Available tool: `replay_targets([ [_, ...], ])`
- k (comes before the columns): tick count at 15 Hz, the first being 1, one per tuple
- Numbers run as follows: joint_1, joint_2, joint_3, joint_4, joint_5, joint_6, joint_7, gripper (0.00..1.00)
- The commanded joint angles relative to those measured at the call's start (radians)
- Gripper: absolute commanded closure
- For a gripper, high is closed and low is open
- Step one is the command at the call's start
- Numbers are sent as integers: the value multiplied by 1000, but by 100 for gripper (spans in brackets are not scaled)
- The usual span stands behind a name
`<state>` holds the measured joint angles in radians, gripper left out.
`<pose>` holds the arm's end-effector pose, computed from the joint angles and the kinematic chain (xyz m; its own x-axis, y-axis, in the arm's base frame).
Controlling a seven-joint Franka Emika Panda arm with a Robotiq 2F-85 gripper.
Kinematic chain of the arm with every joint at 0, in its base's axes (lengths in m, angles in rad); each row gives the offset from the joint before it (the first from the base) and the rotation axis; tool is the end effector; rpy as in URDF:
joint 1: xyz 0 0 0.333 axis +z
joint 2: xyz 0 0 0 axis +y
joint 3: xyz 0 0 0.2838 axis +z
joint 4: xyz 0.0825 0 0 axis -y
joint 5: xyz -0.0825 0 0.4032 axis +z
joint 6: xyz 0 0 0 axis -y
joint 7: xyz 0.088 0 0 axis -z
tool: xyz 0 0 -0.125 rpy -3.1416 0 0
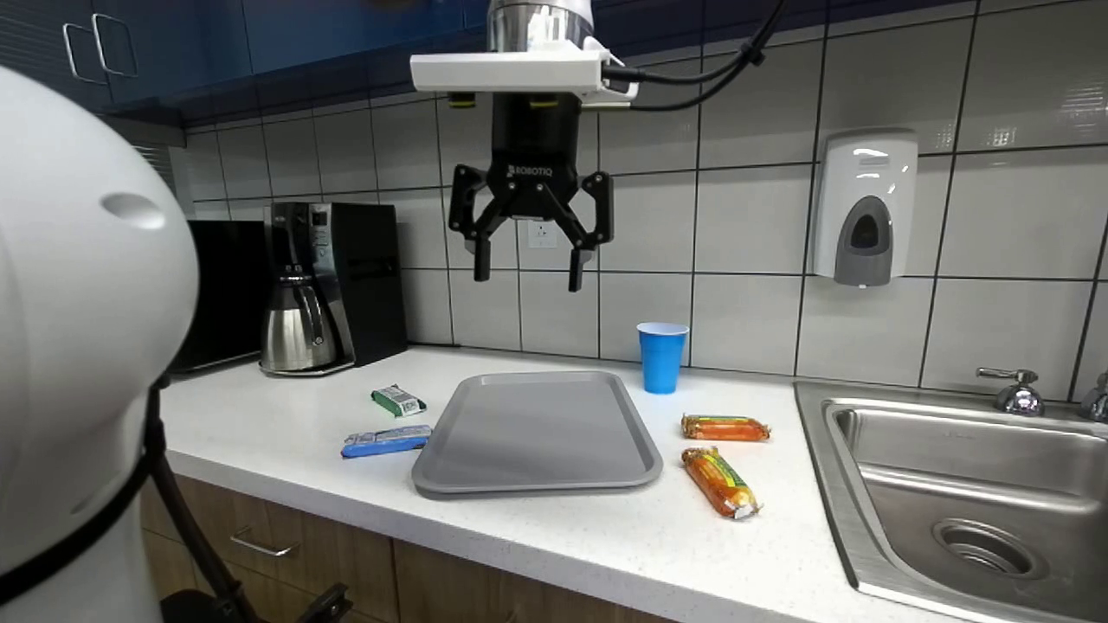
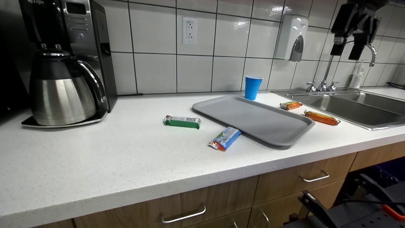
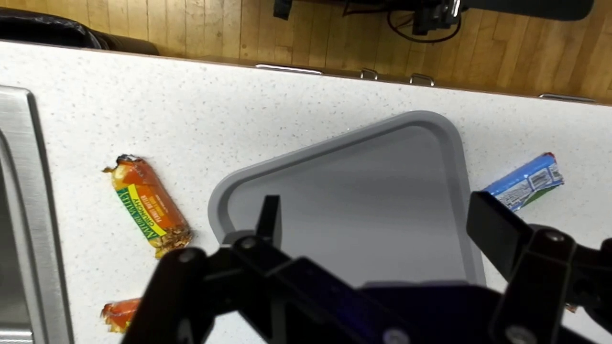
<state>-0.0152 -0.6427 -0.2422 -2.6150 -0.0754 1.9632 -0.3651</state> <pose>0.3755 -0.0958 0.3954 0.9828 0.1845 0.0083 0.1846 -0.9798 -0.0773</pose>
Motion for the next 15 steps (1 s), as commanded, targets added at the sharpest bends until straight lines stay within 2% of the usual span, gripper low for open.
replay_targets([
  [1,-37,42,-25,-11,-36,65,-69,0],
  [15,-75,272,-101,7,-9,275,-149,0],
])
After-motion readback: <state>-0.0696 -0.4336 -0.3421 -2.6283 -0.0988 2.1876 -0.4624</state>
